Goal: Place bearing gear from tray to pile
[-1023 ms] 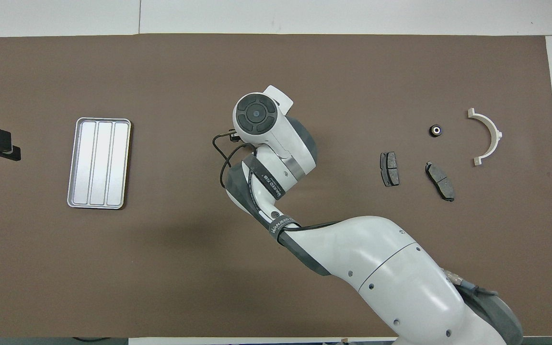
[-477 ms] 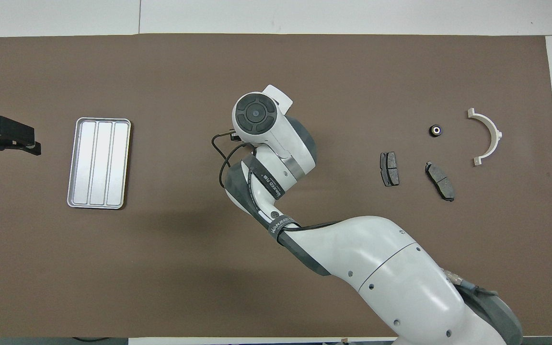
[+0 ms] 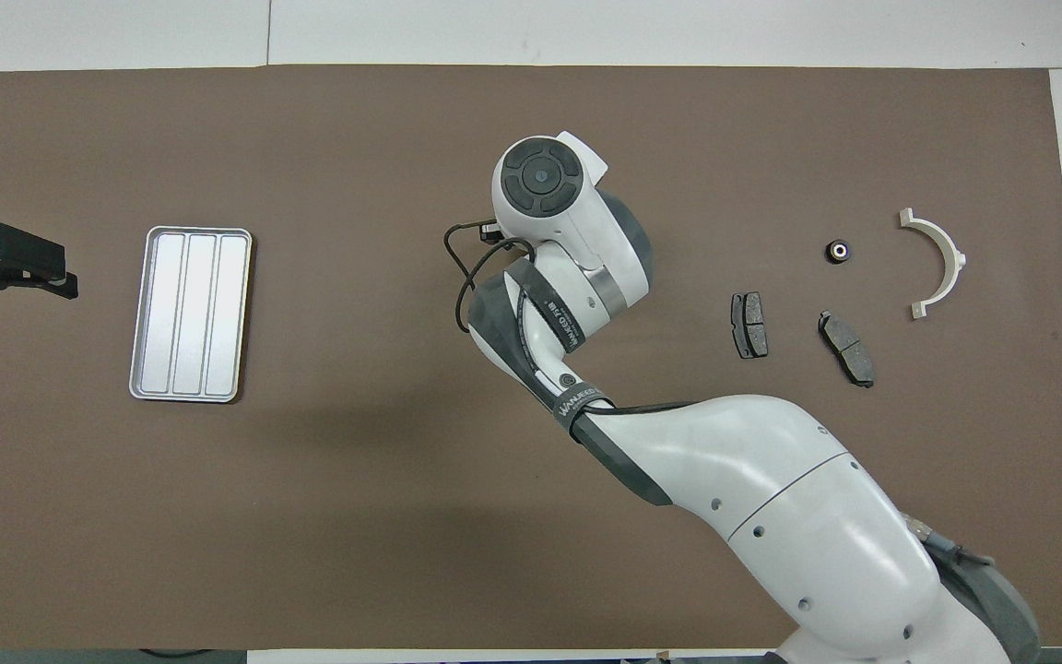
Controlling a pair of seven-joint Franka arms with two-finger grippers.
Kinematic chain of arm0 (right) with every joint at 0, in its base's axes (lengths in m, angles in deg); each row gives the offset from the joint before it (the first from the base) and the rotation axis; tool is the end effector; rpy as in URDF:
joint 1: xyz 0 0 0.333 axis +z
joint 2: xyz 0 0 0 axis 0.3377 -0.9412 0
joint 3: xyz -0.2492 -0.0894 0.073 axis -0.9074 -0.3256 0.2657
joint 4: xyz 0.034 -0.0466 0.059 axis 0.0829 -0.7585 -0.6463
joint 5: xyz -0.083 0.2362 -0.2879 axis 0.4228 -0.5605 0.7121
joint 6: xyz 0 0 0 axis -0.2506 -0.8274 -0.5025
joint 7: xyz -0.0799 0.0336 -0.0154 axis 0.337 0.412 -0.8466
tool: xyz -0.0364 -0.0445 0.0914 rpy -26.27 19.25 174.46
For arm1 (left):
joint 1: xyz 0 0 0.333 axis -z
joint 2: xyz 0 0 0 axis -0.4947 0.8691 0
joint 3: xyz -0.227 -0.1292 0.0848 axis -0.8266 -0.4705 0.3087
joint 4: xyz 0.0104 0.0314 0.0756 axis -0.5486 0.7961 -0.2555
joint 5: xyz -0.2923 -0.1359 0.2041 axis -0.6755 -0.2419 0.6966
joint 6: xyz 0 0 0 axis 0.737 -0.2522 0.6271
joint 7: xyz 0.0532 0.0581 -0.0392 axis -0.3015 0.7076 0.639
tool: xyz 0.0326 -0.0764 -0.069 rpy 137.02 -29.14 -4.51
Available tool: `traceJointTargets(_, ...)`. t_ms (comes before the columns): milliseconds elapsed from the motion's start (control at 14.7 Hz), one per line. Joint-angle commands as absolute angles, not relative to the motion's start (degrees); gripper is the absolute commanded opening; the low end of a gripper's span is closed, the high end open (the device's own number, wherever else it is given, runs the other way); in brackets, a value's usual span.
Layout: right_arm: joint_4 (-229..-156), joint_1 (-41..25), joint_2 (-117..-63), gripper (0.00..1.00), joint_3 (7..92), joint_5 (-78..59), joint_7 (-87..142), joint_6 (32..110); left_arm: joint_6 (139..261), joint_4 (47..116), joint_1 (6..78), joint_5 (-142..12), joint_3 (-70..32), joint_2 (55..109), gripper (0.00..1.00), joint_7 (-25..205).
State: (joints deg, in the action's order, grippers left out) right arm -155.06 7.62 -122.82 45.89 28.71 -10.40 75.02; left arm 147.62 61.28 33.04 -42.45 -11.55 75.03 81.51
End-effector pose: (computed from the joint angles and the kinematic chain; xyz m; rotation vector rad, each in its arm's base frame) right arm 0.6391 0.3631 0.2834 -3.1242 -0.1017 -0.2274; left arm 0.5488 0.0006 0.5580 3.0987 0.2017 -0.1550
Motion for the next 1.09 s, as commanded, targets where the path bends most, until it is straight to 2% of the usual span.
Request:
traceJointTargets(0, -155.2, 5.4, -119.1, 0.0, 46.8, 29.5, -7.7, 71.1, 147.8, 62.1, 33.5, -41.7, -11.2, 74.0, 1.0, 81.4)
traceJointTargets(409, -155.4, -0.2, -113.1, 0.0, 46.6, 29.3, -3.7, 68.3, 148.4, 61.5, 36.4, -42.2, -11.5, 73.8, 1.0, 81.5)
traceJointTargets(545, -155.8, -4.2, -109.3, 0.0, 46.7, 29.0, 3.3, 63.3, 148.1, 61.4, 35.8, -42.3, -11.7, 73.7, 1.0, 81.3)
traceJointTargets(682, -157.6, -7.7, -104.9, 0.0, 46.7, 28.6, 9.0, 59.2, 148.1, 61.4, 31.9, -42.3, -15.3, 73.7, 1.0, 81.1)
traceJointTargets(818, -160.6, -10.9, -101.3, 0.0, 46.8, 28.6, 13.7, 58.3, 148.2, 61.6, 30.4, -42.3, -16.9, 73.6, 1.0, 81.1)
traceJointTargets(1023, -163.9, -16.4, -99.6, 0.0, 46.8, 26.6, 21.0, 59.4, 148.3, 61.6, 30.4, -42.3, -16.8, 73.5, 1.0, 81.1)
